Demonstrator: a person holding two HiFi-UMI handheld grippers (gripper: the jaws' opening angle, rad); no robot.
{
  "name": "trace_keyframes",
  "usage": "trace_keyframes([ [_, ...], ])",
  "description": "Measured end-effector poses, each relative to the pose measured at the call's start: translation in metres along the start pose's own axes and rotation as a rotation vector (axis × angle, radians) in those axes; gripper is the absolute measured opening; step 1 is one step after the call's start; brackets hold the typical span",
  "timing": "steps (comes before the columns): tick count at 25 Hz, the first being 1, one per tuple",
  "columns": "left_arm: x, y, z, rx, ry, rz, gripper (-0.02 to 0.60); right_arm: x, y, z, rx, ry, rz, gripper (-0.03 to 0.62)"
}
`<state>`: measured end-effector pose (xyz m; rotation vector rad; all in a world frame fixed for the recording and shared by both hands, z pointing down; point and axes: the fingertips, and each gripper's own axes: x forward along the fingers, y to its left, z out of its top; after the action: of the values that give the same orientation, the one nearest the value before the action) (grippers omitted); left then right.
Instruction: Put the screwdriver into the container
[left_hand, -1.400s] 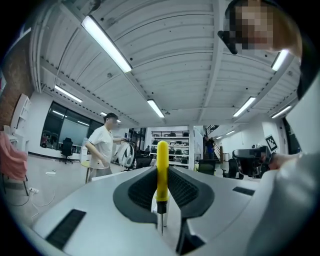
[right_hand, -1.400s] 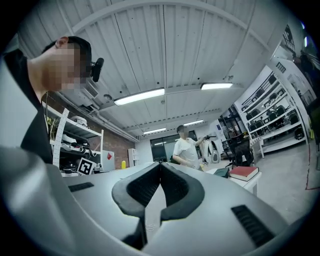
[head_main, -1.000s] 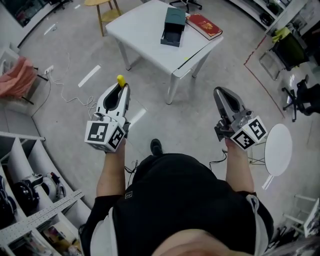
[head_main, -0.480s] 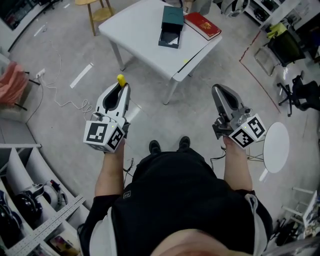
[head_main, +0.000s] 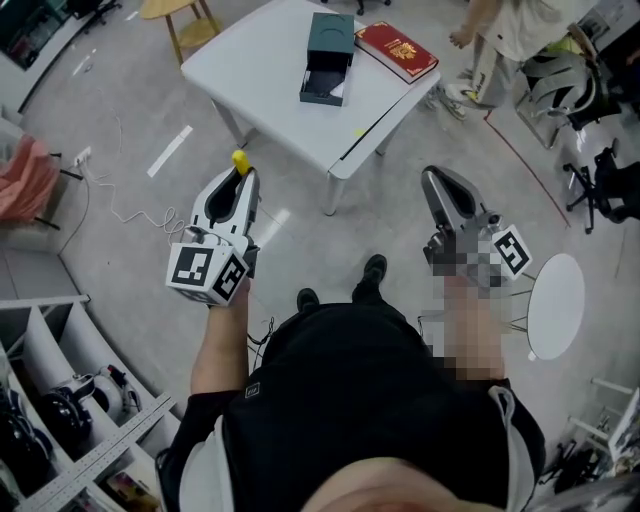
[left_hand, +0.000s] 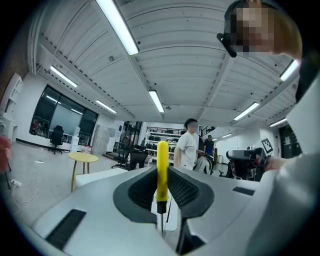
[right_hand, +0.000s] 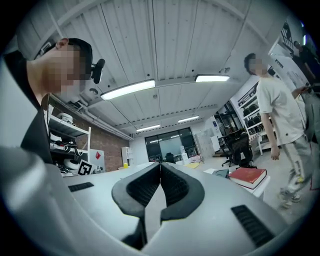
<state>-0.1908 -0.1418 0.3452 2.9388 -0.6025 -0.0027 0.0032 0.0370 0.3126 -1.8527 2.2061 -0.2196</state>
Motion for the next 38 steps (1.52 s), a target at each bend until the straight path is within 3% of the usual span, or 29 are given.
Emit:
trace_keyframes([
  [12,0.131,-0.059,0.014,0.030,0.030,0.031,0.074,-0.026,-0.140,0.042,0.039,-0.023,0.030,0.030],
  [21,0.196,-0.088,0.002,0.021,0.064,0.066,0.075,-0.034,-0.211,0.049,0.072,-0.005,0.078,0.030],
  [29,0.245,-0.059,-0.010,-0.010,0.057,0.101,0.075,0.006,-0.249,0.049,0.069,0.033,0.113,0.030],
  [38,0.306,0.007,-0.005,-0.052,0.023,0.131,0.075,0.104,-0.290,0.065,0.025,0.075,0.173,0.031],
])
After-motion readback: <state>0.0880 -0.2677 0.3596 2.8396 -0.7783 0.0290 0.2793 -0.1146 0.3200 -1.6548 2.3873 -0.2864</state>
